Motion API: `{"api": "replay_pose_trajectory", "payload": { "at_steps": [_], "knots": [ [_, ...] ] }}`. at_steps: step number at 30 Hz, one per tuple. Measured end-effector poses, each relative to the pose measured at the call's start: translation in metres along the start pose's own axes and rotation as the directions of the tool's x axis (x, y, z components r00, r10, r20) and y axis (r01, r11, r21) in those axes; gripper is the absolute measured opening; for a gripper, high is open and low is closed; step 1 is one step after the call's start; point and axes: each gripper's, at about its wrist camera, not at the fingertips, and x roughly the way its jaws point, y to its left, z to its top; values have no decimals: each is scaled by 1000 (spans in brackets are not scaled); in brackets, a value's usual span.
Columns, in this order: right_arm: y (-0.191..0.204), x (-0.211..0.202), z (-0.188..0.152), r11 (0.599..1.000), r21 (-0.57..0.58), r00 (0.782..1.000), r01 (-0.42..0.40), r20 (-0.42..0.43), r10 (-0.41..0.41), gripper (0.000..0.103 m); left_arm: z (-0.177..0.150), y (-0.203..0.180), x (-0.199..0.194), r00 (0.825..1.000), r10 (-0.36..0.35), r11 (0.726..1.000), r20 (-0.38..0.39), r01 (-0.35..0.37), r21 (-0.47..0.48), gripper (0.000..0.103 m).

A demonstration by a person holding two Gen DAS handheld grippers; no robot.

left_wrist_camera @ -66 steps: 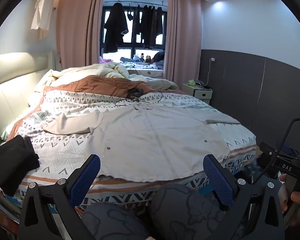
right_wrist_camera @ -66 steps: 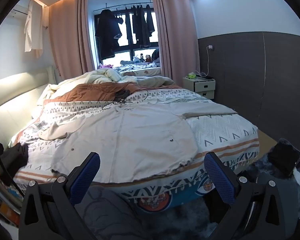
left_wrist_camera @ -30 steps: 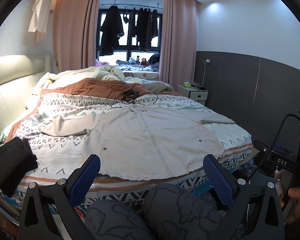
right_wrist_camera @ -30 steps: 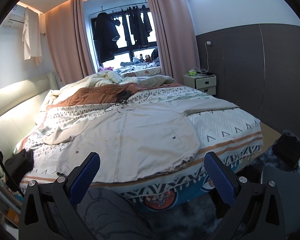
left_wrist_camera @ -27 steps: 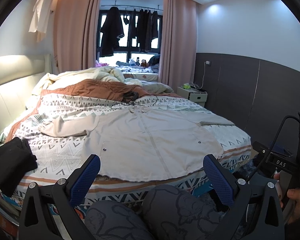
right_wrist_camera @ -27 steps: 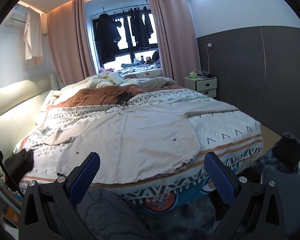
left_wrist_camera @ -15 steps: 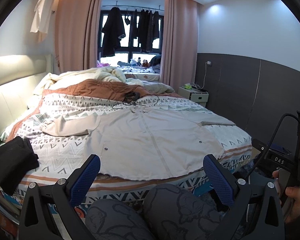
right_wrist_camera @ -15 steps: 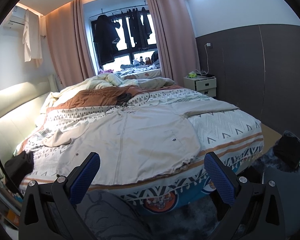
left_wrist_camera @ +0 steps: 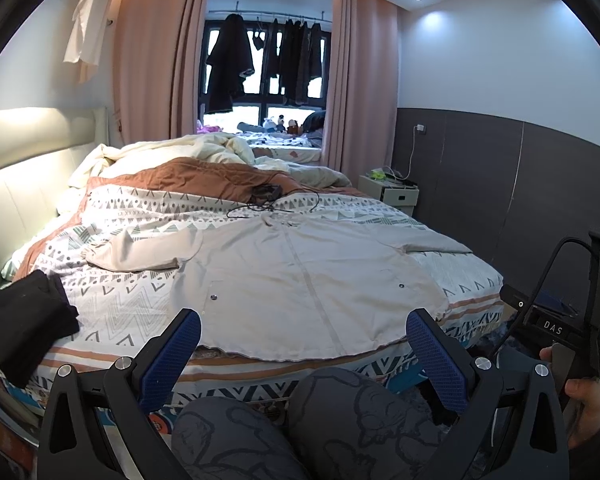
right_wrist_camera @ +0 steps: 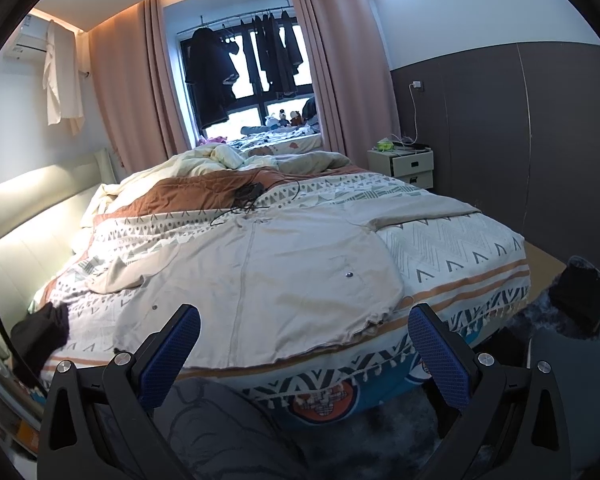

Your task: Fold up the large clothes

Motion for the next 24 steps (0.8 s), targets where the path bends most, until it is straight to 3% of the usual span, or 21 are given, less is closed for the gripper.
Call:
{"api": "replay_pose_trajectory", "payload": {
  "at_steps": [24],
  "knots": [
    [3,4,-3,1000,2,1000,-3,-12,3,103,-2,6,3,999,28,1000,-20,-28,-6,103]
  ]
}}
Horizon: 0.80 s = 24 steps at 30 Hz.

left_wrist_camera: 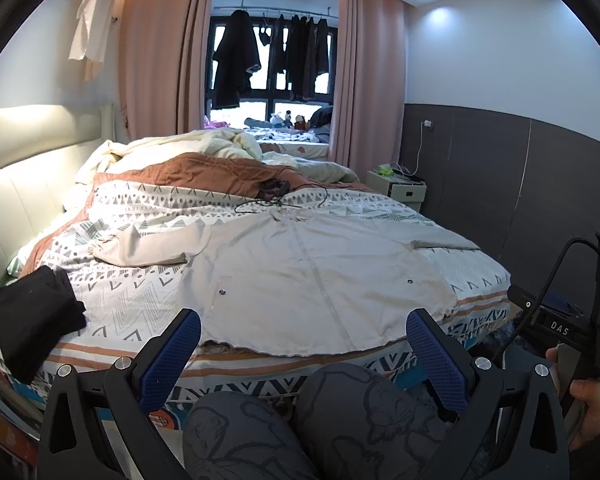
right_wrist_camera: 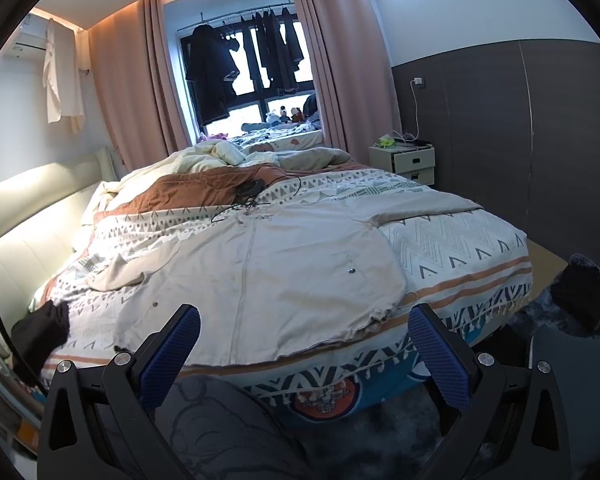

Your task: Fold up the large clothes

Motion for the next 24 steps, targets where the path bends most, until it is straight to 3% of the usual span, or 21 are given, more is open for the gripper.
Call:
{"api": "replay_pose_trajectory", "payload": {
  "at_steps": [8,24],
  "knots": [
    [5,20,11,1000,4,1000,-8,-9,8,103,5,6,12,1000,6,1000,-8,-6,-9,103],
    [49,124,50,997,-17,996,-72,-46,72,103,38,63,82,994,102,993,-47,-105,-56,103]
  ]
}}
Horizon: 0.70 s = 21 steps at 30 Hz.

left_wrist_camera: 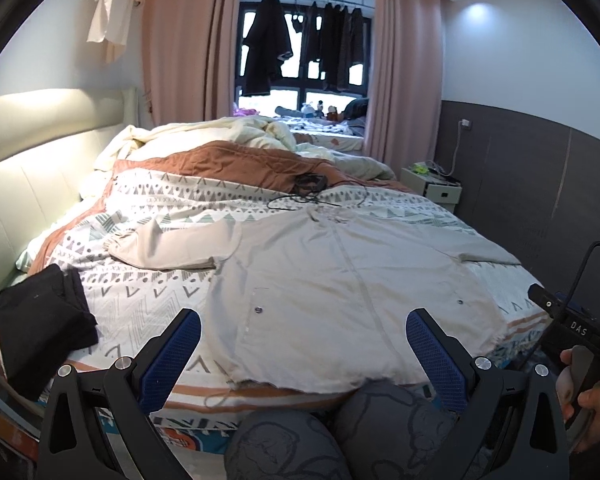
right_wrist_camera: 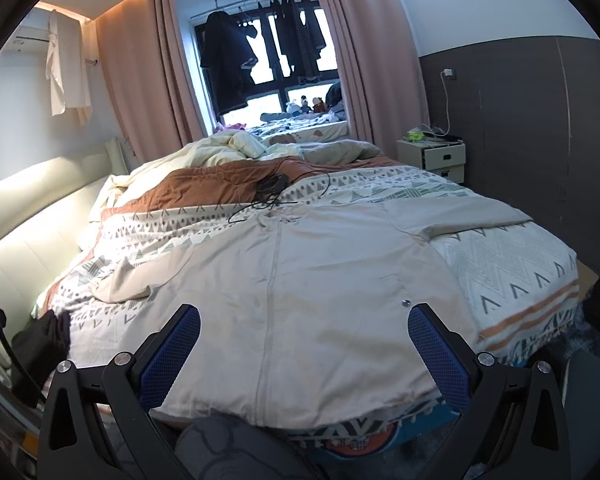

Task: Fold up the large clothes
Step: 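Move both grippers toward the beige jacket lying on the bed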

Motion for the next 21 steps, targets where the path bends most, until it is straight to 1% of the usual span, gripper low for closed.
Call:
{"api": "replay_pose_trajectory", "payload": {
  "at_steps": [4,13,21],
  "knots": [
    [12,24,14,1000,-10,1000,-16,-15,16,103,11,18,27,1000,11,999,-27,-12,-42,103],
    [51,71,33,997,-54,998,-55,-20,54,103,25,53,69,997,51,992,-65,-58,-110,103],
    [91,128,46,993,-53,993,-108,-50,105,103,35,102,105,988,124,977,-98,-138,-160,103]
  ]
}}
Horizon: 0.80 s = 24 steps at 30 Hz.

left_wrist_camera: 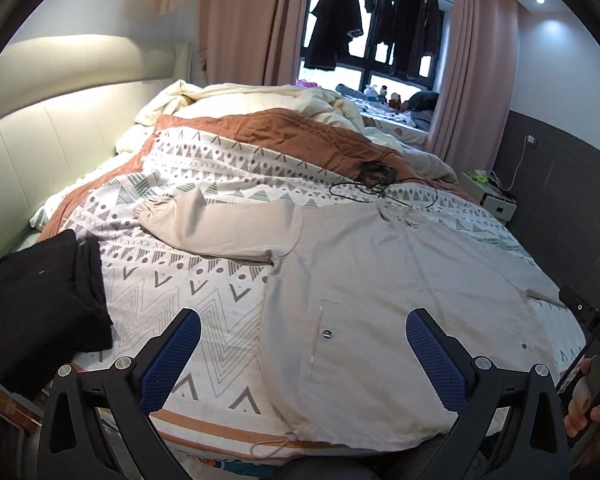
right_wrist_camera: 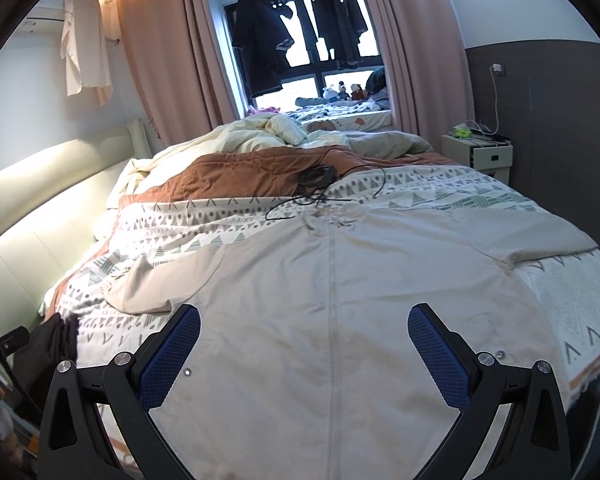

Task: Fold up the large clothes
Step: 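Move both grippers toward the beige jacket lying on the bed, then grasp the elastic cuff of the jacket sleeve with the left gripper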

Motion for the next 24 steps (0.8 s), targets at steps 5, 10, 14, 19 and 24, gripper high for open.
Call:
{"api": "replay_pose_trajectory", "payload": {
  "at_steps": [5,10,14,19,24],
  "knots": [
    [26,44,4,999,-5,999,-35,-28,34,103,14,32,32,998,55,998,-22,-56,-37,103],
    [47,94,5,999,-4,997,-40,-72,40,103,28,73,68,994,97,989,-53,-102,-110,103],
    [59,130,6,997,28,991,-65,-118,68,103,39,102,94,990,116,980,-80,-127,-154,102],
    [80,167,6,993,74,983,-91,-154,101,103,55,138,129,982,147,965,-119,-169,-199,87],
    [111,205,6,992,46,972,-115,-201,122,93,73,178,163,976,150,949,-156,-187,-255,75]
  ]
}}
